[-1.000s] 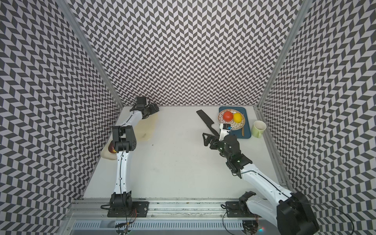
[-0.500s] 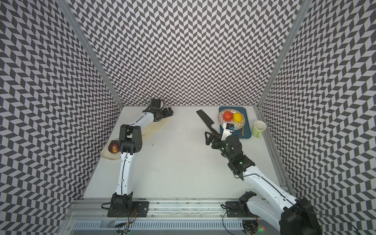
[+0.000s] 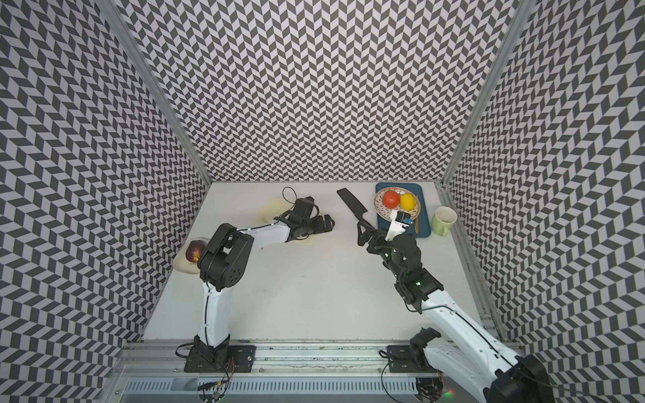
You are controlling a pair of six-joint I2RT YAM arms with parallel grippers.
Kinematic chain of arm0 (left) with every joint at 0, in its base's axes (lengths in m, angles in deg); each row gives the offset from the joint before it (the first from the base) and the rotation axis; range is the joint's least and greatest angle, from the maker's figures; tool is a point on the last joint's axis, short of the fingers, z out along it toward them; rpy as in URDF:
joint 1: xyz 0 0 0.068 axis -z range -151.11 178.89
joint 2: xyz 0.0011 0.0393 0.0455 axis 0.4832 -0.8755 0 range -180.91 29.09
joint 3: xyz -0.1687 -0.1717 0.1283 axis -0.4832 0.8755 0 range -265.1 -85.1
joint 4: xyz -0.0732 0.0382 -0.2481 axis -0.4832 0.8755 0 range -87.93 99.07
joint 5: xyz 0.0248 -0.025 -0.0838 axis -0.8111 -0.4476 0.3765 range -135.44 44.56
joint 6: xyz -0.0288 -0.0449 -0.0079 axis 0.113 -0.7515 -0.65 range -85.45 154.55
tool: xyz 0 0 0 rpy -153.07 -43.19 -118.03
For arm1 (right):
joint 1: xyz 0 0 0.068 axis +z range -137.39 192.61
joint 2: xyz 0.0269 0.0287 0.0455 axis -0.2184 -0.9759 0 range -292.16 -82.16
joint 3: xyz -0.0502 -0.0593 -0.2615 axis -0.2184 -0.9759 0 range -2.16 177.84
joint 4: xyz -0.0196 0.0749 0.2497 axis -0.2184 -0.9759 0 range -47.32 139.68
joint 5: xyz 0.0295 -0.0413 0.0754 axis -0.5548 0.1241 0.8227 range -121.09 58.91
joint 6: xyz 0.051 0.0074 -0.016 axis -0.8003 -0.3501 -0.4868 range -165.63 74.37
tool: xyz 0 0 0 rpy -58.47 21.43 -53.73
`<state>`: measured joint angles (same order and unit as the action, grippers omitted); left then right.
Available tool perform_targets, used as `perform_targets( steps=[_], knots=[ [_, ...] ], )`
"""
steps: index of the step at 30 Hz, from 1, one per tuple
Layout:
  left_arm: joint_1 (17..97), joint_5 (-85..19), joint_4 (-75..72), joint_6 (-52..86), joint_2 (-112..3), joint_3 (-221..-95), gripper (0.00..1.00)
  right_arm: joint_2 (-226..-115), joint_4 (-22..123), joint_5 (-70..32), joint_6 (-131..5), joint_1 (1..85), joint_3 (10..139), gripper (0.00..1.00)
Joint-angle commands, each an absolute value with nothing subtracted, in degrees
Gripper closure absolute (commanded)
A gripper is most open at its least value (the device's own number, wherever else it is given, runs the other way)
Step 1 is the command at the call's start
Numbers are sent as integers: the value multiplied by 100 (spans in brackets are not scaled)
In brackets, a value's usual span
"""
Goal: Align the knife with the edge of the cutting board
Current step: Adjust the work surface at the center of the board.
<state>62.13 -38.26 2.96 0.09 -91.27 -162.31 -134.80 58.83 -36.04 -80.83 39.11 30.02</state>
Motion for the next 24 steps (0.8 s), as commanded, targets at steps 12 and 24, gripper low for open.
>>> perform_targets(
  steps=[12, 24],
  knots=[
    [6138, -5069, -304, -825, -6745, -11998, 0, -13567, 6069, -3660, -8092, 3933, 2957, 0],
    [4439, -5146, 38, -1026, -7024, -12639, 0, -13688, 5980, -3585, -8053, 3934, 3024, 0]
  ],
)
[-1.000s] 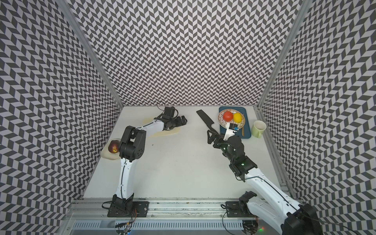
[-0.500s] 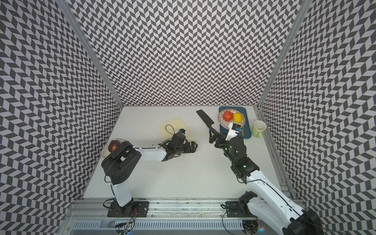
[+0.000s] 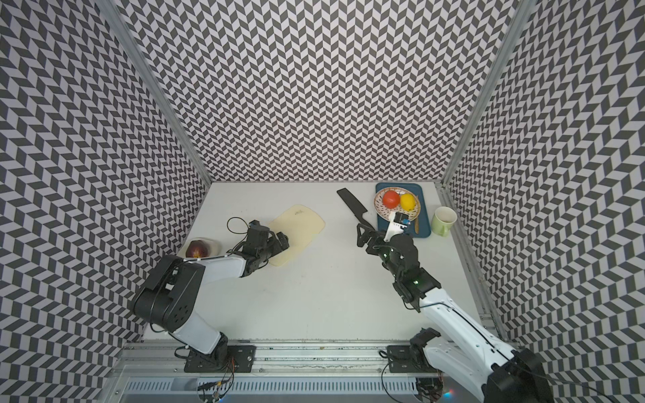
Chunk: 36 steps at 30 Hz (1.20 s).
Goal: Align the knife with the edge of the cutting board
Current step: Adjust the work surface at the center of the board.
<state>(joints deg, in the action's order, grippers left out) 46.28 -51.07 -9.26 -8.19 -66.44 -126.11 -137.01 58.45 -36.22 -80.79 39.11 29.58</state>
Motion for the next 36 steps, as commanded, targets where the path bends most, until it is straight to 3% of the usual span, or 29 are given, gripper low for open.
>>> perform_targets(
  steps=[1, 7, 11, 21, 28, 36],
  knots=[
    [4463, -5208, 142, -1035, -6997, -12774, 0, -13684, 5985, -3577, -8053, 3938, 3026, 0],
    [4865, -6012, 611, -1077, -6196, -13187, 0, -13716, 6011, -3499, -8076, 3935, 3024, 0],
    [4844, -6302, 594, -971, -6247, -13706, 0, -13795, 6097, -3275, -8043, 3933, 3035, 0],
    [4535, -5877, 617, -556, -8088, -15976, 0, -15210, 6375, -2066, -7659, 4011, 3494, 2],
    [4459, -5573, 845, -273, -9410, -17438, 0, -15307, 6414, -2128, -7558, 4214, 3567, 0],
    [4423, -5141, 2221, 0, -10941, -19389, 0, -15169, 6222, -2434, -7669, 4232, 3583, 0]
  ],
)
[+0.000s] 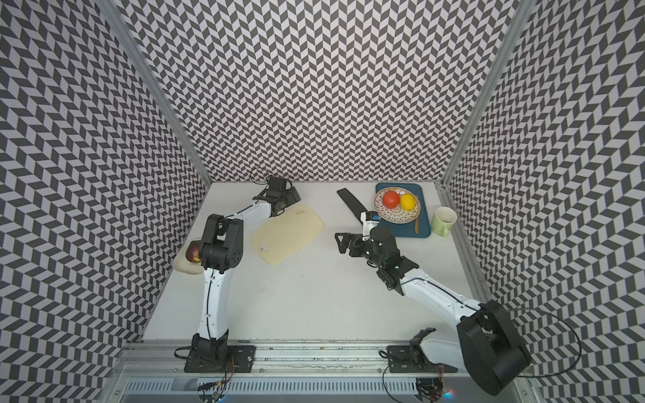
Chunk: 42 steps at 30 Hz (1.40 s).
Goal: Align the knife with the edge of the cutting board
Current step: Adjust the work surface at the center of the board.
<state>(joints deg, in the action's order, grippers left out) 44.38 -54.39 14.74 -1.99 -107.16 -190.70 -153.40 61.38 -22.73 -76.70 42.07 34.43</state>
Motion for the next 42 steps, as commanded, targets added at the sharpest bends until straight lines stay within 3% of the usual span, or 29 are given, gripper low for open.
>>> perform_targets(
  steps=[1, 13, 26, 32, 42],
  knots=[
    [4427, -5003, 2213, -7, -11004, -19410, 0, -15122, 6236, -2448, -7666, 4232, 3563, 0],
    [5127, -4356, 1105, -352, -10161, -17668, 0, -15028, 6213, -2359, -7687, 4230, 3519, 0],
    [5764, -4597, 424, -668, -8916, -16231, 0, -14941, 6135, -2272, -7640, 4224, 3235, 0],
    [5632, -5626, 188, -1090, -7250, -14852, 0, -15406, 6207, -1997, -7500, 4236, 3319, 0],
    [4524, -6071, -359, -1771, -5079, -11849, 0, -17367, 5886, -1966, -7067, 4925, 4589, 3]
  ],
)
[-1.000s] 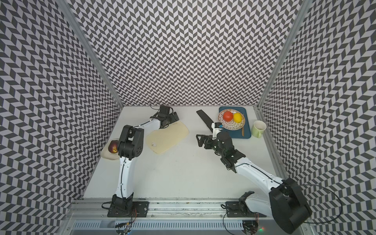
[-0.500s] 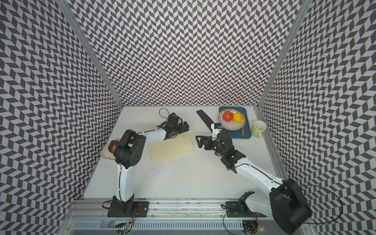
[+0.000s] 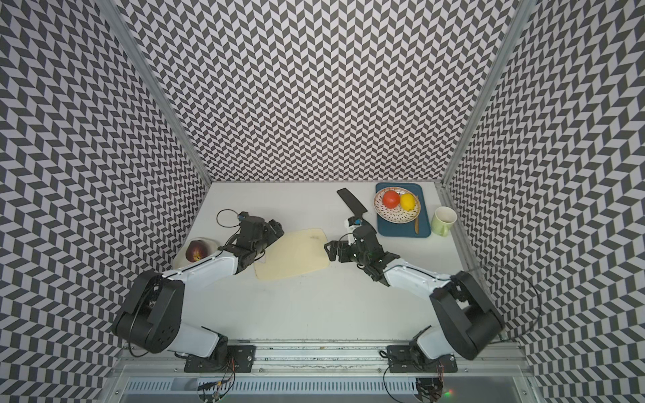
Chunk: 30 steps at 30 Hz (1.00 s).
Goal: Align the knife with the edge of the cutting board
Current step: Adjust the work surface at the center of the board.
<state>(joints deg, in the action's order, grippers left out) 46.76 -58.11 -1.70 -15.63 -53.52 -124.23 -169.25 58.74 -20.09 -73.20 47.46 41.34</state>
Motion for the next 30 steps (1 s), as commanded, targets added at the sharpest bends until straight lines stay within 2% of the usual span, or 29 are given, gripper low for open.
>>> perform_targets(
  steps=[1, 7, 12, 16, 23, 30],
  knots=[
    [4423, -6073, -409, -1741, -4971, -11685, 0, -17591, 5842, -1985, -7040, 4979, 4762, 3],
    [4070, -5842, -513, -1577, -4943, -11406, 0, -18565, 5598, -2244, -7017, 5067, 5496, 2],
    [4063, -5408, -759, -1413, -5486, -11509, 0, -18883, 5532, -2499, -7033, 5063, 5636, 1],
    [4099, -5028, -997, -1389, -5784, -11535, 0, -18887, 5660, -2419, -7088, 5067, 5513, 1],
    [4384, -5007, -1070, -1350, -5880, -11625, 0, -18834, 5869, -1941, -7336, 5066, 5285, 0],
    [4682, -5074, -991, -1305, -6062, -11815, 0, -18891, 5754, -2140, -7471, 5024, 5119, 0]
  ],
)
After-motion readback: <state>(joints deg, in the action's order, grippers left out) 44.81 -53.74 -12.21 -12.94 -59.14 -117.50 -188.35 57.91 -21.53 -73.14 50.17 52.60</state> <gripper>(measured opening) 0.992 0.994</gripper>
